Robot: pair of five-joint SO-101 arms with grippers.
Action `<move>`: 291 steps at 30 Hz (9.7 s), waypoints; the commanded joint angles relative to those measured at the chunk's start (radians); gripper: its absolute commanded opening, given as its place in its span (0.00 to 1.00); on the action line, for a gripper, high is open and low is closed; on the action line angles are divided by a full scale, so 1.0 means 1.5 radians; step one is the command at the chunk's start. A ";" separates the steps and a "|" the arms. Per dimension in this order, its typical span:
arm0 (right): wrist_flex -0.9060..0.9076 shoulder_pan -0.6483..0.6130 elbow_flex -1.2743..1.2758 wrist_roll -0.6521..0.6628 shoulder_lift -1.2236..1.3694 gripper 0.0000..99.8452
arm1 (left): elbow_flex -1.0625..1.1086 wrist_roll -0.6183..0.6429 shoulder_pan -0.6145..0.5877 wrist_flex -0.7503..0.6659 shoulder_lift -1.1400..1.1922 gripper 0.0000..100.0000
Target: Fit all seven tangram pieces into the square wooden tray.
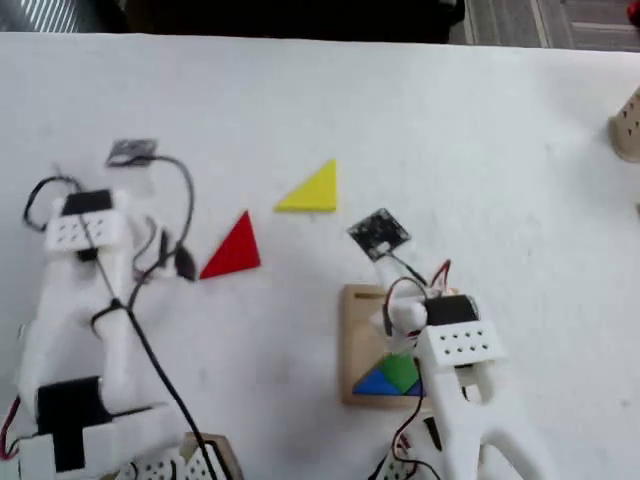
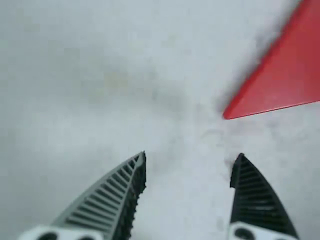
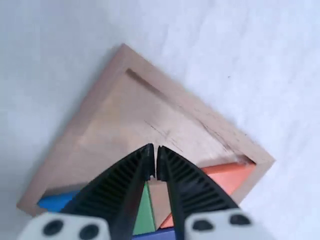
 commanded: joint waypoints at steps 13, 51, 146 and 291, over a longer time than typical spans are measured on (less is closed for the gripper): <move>-0.200 -0.315 -0.203 -0.425 0.137 0.20 | 0.203 0.009 -0.237 -0.230 -0.083 0.27; 0.079 -0.363 -1.167 -0.906 1.063 0.32 | 0.206 0.005 -0.207 -0.255 -0.082 0.27; 0.291 -0.403 -0.877 -0.816 0.799 0.19 | 0.219 0.004 -0.182 -0.279 -0.084 0.27; -0.157 -0.408 -0.662 -0.552 0.756 0.02 | 0.219 0.004 -0.196 -0.278 -0.083 0.27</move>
